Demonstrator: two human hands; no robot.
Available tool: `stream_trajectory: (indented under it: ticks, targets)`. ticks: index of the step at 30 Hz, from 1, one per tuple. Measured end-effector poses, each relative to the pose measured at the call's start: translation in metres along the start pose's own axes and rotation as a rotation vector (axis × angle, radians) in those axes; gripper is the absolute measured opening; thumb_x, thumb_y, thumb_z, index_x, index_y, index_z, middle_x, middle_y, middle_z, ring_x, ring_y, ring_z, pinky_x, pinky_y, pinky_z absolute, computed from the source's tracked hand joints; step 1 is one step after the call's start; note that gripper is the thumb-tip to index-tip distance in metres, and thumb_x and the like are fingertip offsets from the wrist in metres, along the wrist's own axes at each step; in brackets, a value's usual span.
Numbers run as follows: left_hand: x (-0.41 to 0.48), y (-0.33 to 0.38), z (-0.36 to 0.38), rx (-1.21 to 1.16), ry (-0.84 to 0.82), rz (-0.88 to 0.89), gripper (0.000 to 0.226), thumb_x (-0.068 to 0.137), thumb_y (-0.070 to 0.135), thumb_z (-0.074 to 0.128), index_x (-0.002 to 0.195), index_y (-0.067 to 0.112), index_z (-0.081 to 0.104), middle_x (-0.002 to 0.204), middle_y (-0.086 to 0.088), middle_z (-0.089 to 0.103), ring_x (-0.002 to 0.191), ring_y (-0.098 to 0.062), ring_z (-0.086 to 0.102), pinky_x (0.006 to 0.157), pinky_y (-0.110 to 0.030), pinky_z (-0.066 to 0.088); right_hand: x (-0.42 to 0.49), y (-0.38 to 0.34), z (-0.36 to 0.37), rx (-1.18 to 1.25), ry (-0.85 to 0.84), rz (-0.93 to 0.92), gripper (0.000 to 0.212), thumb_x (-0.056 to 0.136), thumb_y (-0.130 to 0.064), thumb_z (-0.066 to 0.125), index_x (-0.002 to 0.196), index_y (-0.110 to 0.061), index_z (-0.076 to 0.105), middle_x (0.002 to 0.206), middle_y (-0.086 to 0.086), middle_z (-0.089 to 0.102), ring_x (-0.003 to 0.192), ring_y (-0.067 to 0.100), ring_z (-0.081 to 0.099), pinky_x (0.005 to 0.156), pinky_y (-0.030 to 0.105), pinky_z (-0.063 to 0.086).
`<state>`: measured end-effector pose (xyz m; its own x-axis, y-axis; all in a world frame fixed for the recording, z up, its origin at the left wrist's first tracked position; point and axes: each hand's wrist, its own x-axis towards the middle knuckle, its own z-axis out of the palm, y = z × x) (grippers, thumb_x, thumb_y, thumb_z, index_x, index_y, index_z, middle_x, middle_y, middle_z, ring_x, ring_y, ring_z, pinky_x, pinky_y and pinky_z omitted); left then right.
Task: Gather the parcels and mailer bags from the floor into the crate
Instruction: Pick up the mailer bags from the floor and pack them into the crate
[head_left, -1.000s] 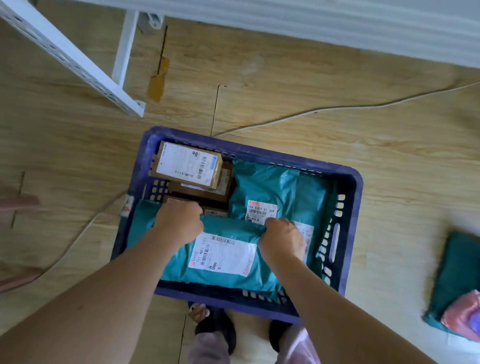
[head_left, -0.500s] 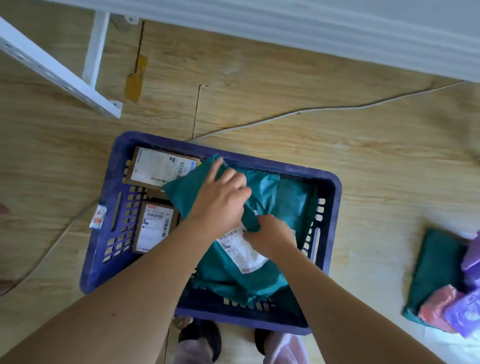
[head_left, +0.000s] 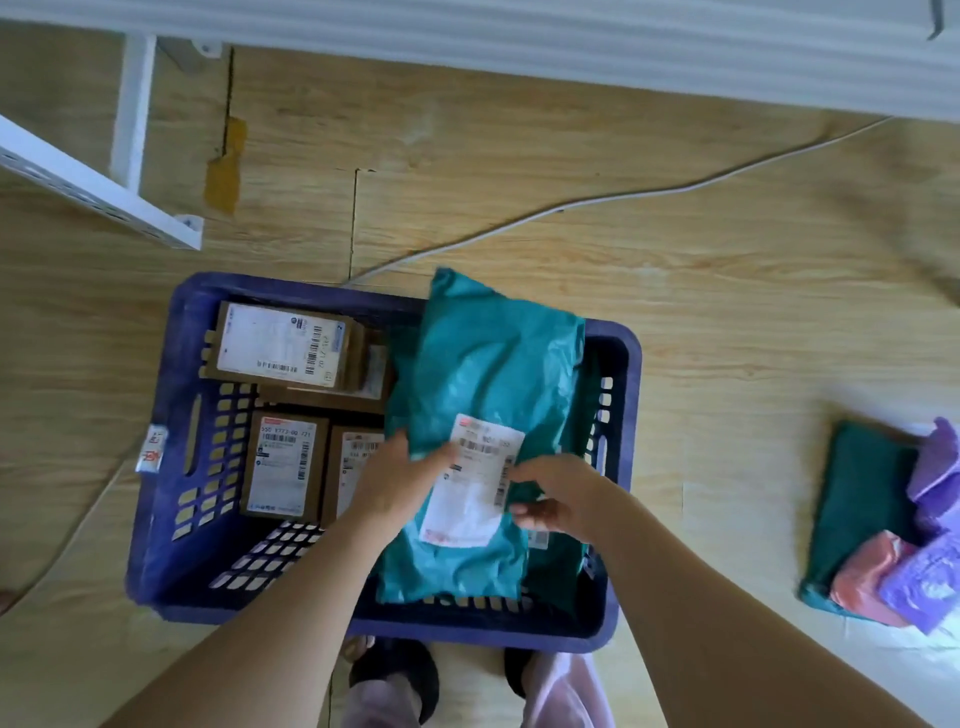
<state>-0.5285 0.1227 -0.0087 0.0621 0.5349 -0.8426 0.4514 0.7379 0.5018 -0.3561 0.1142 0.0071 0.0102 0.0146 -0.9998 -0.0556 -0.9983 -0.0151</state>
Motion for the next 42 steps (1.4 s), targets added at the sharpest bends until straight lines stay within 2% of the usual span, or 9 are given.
stream_trajectory:
  ticks: [4,8,12,16,20,25,28,39,42]
  targets:
    - [0.007,-0.007,0.020,0.484,-0.147,-0.075,0.033,0.094,0.039,0.048,0.121,0.020,0.046,0.108,-0.001,0.063,0.085,-0.018,0.061,0.073,-0.032,0.052,0.013,0.020,-0.011,-0.290,0.369,0.059,0.014,0.092,-0.017,0.052,0.098,-0.005,0.048,0.076,0.011,0.066,0.058,0.025,0.065,0.069,0.039,0.060]
    - [0.019,-0.011,0.050,0.670,-0.158,-0.047,0.028,0.100,0.029,0.037,0.117,0.011,0.049,0.092,-0.005,0.059,0.073,-0.017,0.055,0.059,-0.026,0.040,0.018,0.031,-0.008,-0.492,0.570,-0.074,0.038,0.089,-0.011,0.044,0.125,-0.002,0.036,0.114,0.016,0.061,0.102,0.032,0.064,0.085,0.040,0.055]
    - [0.021,-0.031,0.066,0.853,-0.210,-0.080,0.030,0.101,0.025,0.033,0.111,0.008,0.056,0.091,-0.004,0.056,0.087,-0.020,0.059,0.070,-0.026,0.042,0.011,0.041,-0.003,-0.688,0.572,-0.143,0.052,0.091,-0.006,0.044,0.140,-0.003,0.023,0.127,0.015,0.055,0.113,0.030,0.056,0.087,0.035,0.049]
    - [0.017,-0.017,0.060,0.686,-0.010,-0.052,0.031,0.101,0.033,0.034,0.103,0.011,0.054,0.092,-0.004,0.060,0.077,-0.019,0.054,0.068,-0.028,0.041,-0.003,0.039,0.007,-0.945,0.679,-0.540,0.085,0.088,-0.007,0.048,0.149,-0.026,-0.007,0.149,0.010,0.021,0.119,0.027,0.046,0.072,0.028,0.044]
    - [0.024,-0.042,0.066,0.712,-0.003,-0.072,0.033,0.099,0.037,0.038,0.106,0.009,0.054,0.103,-0.010,0.064,0.093,-0.027,0.060,0.074,-0.029,0.040,0.046,0.062,0.015,-1.266,0.423,-0.617,0.107,0.083,-0.027,0.068,0.147,-0.031,-0.018,0.154,0.010,-0.026,0.145,0.034,0.000,0.115,0.041,0.021]
    - [0.019,-0.055,0.051,0.577,-0.283,-0.159,0.053,0.078,0.065,0.055,0.115,0.027,0.051,0.102,0.007,0.063,0.087,-0.013,0.060,0.068,-0.026,0.047,0.066,0.067,0.010,-1.331,0.446,-0.526,0.129,0.075,-0.040,0.075,0.136,-0.030,-0.038,0.143,0.011,-0.045,0.143,0.030,-0.022,0.118,0.044,0.005]
    - [0.010,-0.059,0.051,0.703,-0.498,-0.262,0.045,0.076,0.045,0.071,0.111,0.023,0.051,0.103,0.007,0.056,0.094,-0.013,0.058,0.074,-0.028,0.054,0.071,0.067,0.002,-1.313,0.540,-0.498,0.131,0.077,-0.030,0.075,0.126,-0.030,-0.046,0.141,0.010,-0.048,0.144,0.031,-0.021,0.118,0.044,0.005]
    - [-0.019,-0.003,0.020,1.232,-0.295,-0.002,0.058,0.071,0.073,0.058,0.087,0.018,0.046,0.076,0.006,0.050,0.071,-0.014,0.050,0.059,-0.028,0.037,0.001,0.050,-0.021,-1.116,0.429,-0.687,0.076,0.093,-0.025,0.054,0.151,-0.028,0.004,0.159,0.004,-0.004,0.146,0.025,0.003,0.116,0.036,0.020]
    - [-0.038,0.036,0.012,1.294,-0.136,0.233,0.043,0.088,0.050,0.053,0.114,0.016,0.050,0.109,-0.001,0.056,0.099,-0.021,0.056,0.078,-0.033,0.048,-0.034,0.044,-0.032,-0.989,0.484,-0.701,0.067,0.093,-0.021,0.050,0.150,-0.027,0.014,0.158,0.002,0.005,0.145,0.024,0.009,0.114,0.037,0.025]
